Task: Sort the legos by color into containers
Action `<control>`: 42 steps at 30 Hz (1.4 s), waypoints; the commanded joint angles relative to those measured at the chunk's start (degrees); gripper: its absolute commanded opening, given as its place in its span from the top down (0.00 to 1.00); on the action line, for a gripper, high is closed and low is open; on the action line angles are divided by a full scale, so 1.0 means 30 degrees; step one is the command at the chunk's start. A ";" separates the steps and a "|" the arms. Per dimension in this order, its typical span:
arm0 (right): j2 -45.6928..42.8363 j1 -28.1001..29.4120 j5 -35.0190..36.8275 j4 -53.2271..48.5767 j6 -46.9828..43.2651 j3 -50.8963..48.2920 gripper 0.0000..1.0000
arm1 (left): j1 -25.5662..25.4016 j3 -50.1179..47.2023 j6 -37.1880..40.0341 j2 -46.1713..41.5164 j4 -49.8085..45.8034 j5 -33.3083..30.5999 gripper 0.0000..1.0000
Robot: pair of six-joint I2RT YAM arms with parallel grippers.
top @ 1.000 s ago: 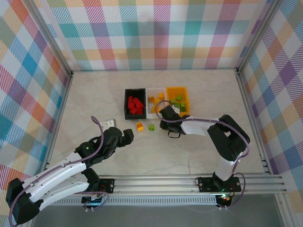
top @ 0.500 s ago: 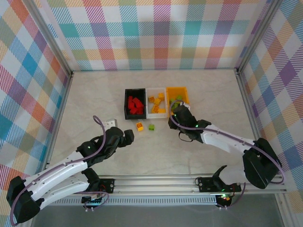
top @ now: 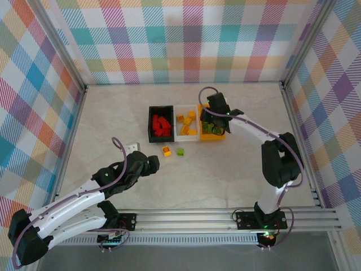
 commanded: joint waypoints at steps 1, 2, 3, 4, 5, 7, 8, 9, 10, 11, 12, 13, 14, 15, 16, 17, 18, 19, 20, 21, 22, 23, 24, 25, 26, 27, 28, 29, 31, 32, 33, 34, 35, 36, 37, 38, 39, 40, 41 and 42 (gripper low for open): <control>-0.0652 0.0238 -0.0915 -0.0545 -0.1148 0.0911 0.31 | -0.0024 0.0335 -0.0008 -0.0651 -0.0842 -0.0286 0.00; -0.1249 0.0475 -0.0965 -0.0257 -0.1426 0.0492 0.29 | -0.0037 0.0305 -0.0032 -0.0818 -0.0951 -0.0330 0.00; -0.1866 0.0850 -0.0912 0.0004 -0.1725 -0.0048 0.28 | -0.0021 0.0280 -0.0055 -0.1034 -0.1100 -0.0485 0.00; -0.2417 0.1252 -0.0829 0.0087 -0.1868 -0.0434 0.27 | -0.0025 0.0274 -0.0082 -0.1181 -0.1202 -0.0570 0.00; -0.3041 0.1725 -0.0778 0.0056 -0.1888 -0.1036 0.26 | -0.0023 0.0275 -0.0089 -0.1385 -0.1318 -0.0690 0.00; -0.4229 0.2799 -0.0561 0.0246 -0.1685 -0.2471 0.25 | -0.0041 0.0303 -0.0062 -0.1722 -0.1454 -0.0898 0.00; -0.4787 0.3491 -0.0339 0.0361 -0.1463 -0.3346 0.24 | -0.0027 0.0308 -0.0082 -0.1865 -0.1488 -0.0989 0.00; -0.5356 0.4204 -0.0013 0.0688 -0.1192 -0.4275 0.23 | 0.0002 0.0304 -0.0058 -0.1984 -0.1504 -0.1100 0.00; -0.5687 0.4816 0.0161 0.0959 -0.0943 -0.4990 0.23 | 0.0007 0.0275 -0.0033 -0.2077 -0.1505 -0.1141 0.00; -0.5936 0.5456 0.0349 0.1246 -0.0561 -0.5710 0.22 | 0.0009 0.0253 -0.0033 -0.2074 -0.1505 -0.1187 0.00; -0.5976 0.6078 0.0510 0.1491 -0.0154 -0.6296 0.19 | -0.0008 0.0246 -0.0061 -0.2088 -0.1540 -0.1239 0.00; -0.5815 0.6499 0.0548 0.1725 0.0142 -0.6648 0.17 | -0.0006 0.0216 -0.0117 -0.2074 -0.1552 -0.1253 0.00; -0.5470 0.6901 0.0634 0.1964 0.0482 -0.6921 0.17 | 0.0006 0.0168 -0.0165 -0.2022 -0.1540 -0.1263 0.00; -0.5006 0.7220 0.0702 0.2254 0.0797 -0.7101 0.17 | 0.0006 0.0116 -0.0212 -0.2008 -0.1539 -0.1269 0.00; -0.4477 0.7410 0.0640 0.2538 0.0930 -0.7143 0.17 | 0.0002 0.0084 -0.0258 -0.1997 -0.1537 -0.1257 0.00; -0.3733 0.7577 0.0538 0.2691 0.1136 -0.6961 0.17 | 0.0004 0.0047 -0.0317 -0.1966 -0.1507 -0.1253 0.00; -0.3090 0.7686 0.0523 0.2700 0.1214 -0.6748 0.17 | 0.0009 0.0040 -0.0325 -0.1970 -0.1506 -0.1240 0.00; -0.2342 0.7839 0.0577 0.2800 0.1243 -0.6403 0.18 | 0.0004 -0.0001 -0.0351 -0.1943 -0.1534 -0.1214 0.00; -0.1778 0.7960 0.0594 0.2991 0.1246 -0.6152 0.18 | 0.0008 0.0009 -0.0352 -0.1915 -0.1567 -0.1211 0.00; -0.1254 0.8039 0.0486 0.3259 0.1244 -0.5972 0.18 | -0.0018 0.0009 -0.0355 -0.1903 -0.1615 -0.1238 0.00; -0.0877 0.8107 0.0391 0.3549 0.1237 -0.5840 0.19 | 0.0009 -0.0016 -0.0355 -0.1912 -0.1653 -0.1240 0.00; -0.0490 0.8159 0.0382 0.3817 0.1268 -0.5638 0.19 | 0.0005 -0.0033 -0.0369 -0.1938 -0.1682 -0.1269 0.00; -0.0115 0.8146 0.0473 0.3849 0.1358 -0.5361 0.19 | 0.0008 -0.0048 -0.0370 -0.1942 -0.1737 -0.1327 0.00; 0.0221 0.8131 0.0638 0.3752 0.1441 -0.5119 0.20 | -0.0011 -0.0048 -0.0363 -0.1956 -0.1789 -0.1355 0.00; 0.0603 0.8146 0.0845 0.3620 0.1494 -0.4740 0.20 | 0.0006 -0.0077 -0.0361 -0.1971 -0.1742 -0.1357 0.00; 0.0880 0.8146 0.0935 0.3645 0.1476 -0.4494 0.21 | 0.0008 -0.0107 -0.0390 -0.1971 -0.1725 -0.1355 0.00; 0.1126 0.8146 0.1040 0.3652 0.1503 -0.4289 0.21 | 0.0021 -0.0115 -0.0384 -0.1972 -0.1717 -0.1328 0.00; 0.1439 0.8128 0.1148 0.3581 0.1553 -0.4028 0.22 | 0.0000 -0.0135 -0.0384 -0.1971 -0.1711 -0.1306 0.00; 0.1974 0.8095 0.1384 0.3231 0.1661 -0.3448 0.25 | 0.0014 -0.0137 -0.0384 -0.1977 -0.1712 -0.1258 0.00; 0.2305 0.8087 0.1504 0.2910 0.1783 -0.3128 0.27 | -0.0003 -0.0158 -0.0391 -0.1971 -0.1718 -0.1236 0.00; 0.2651 0.8058 0.1576 0.2617 0.1846 -0.2788 0.29 | 0.0001 -0.0165 -0.0384 -0.1969 -0.1754 -0.1262 0.00; 0.2906 0.8057 0.1675 0.2313 0.1905 -0.2539 0.32 | 0.0004 -0.0191 -0.0401 -0.1977 -0.1782 -0.1269 0.00; 0.3148 0.8058 0.1794 0.2038 0.1952 -0.2326 0.35 | -0.0002 -0.0216 -0.0408 -0.1971 -0.1795 -0.1289 0.00; 0.3312 0.8058 0.1922 0.1841 0.2023 -0.2201 0.38 | 0.0000 -0.0267 -0.0385 -0.2000 -0.1789 -0.1241 0.00; 0.3410 0.8056 0.1973 0.1676 0.2061 -0.2157 0.41 | 0.0001 -0.0324 -0.0412 -0.2008 -0.1752 -0.1214 0.00; 0.3443 0.8058 0.2040 0.1588 0.2120 -0.2176 0.45 | 0.0002 -0.0384 -0.0428 -0.2008 -0.1698 -0.1160 0.00; 0.3421 0.8058 0.2076 0.1550 0.2162 -0.2234 0.48 | 0.0004 -0.0427 -0.0425 -0.2029 -0.1603 -0.1101 0.00; 0.3393 0.8044 0.2106 0.1508 0.2206 -0.2308 0.51 | 0.0015 -0.0458 -0.0417 -0.2030 -0.1554 -0.1042 0.00; 0.3278 0.8058 0.2125 0.1590 0.2205 -0.2458 0.54 | 0.0011 -0.0487 -0.0417 -0.2001 -0.1481 -0.1020 0.00; 0.3124 0.8052 0.2123 0.1663 0.2271 -0.2647 0.58 | 0.0024 -0.0489 -0.0405 -0.1961 -0.1417 -0.1006 0.00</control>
